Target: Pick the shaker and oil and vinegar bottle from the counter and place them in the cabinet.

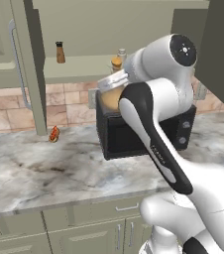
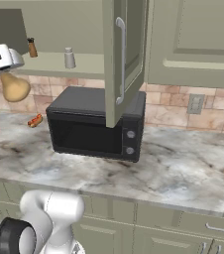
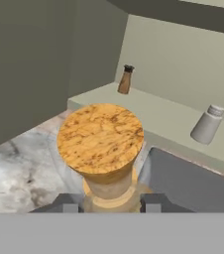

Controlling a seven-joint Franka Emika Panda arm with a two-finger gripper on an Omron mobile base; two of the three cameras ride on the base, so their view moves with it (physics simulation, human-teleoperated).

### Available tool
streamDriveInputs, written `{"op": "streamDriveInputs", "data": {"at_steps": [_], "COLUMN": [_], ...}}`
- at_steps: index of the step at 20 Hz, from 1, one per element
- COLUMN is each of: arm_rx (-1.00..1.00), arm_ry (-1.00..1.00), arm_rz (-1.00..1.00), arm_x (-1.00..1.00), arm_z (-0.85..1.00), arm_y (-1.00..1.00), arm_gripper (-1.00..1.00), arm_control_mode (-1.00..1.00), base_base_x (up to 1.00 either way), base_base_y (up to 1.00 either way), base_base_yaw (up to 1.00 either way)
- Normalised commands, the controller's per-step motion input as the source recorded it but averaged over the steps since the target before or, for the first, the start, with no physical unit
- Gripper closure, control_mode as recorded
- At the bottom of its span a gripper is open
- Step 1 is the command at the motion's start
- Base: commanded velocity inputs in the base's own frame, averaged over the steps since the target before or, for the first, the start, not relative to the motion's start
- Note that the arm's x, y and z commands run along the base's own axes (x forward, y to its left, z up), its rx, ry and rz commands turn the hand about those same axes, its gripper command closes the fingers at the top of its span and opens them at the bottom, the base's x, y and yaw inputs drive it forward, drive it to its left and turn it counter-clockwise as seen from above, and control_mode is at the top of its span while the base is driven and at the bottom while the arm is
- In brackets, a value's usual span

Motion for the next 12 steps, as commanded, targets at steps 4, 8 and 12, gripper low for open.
{"op": "streamDriveInputs", "data": {"at_steps": [4,8,12], "arm_rx": [0.00,0.00,0.00], "arm_ry": [-0.09,-0.01,0.00], "arm_rz": [0.03,0.00,0.00], "arm_x": [0.24,0.34,0.48], "arm_z": [0.26,0.11,0.05], "arm_y": [-0.04,0.00,0.00], "arm_gripper": [1.00,1.00,1.00], "arm_control_mode": [-1.00,-1.00,-1.00], "base_base_x": [0.00,0.00,0.00], "base_base_y": [0.00,0.00,0.00], "base_base_yaw": [0.00,0.00,0.00]}}
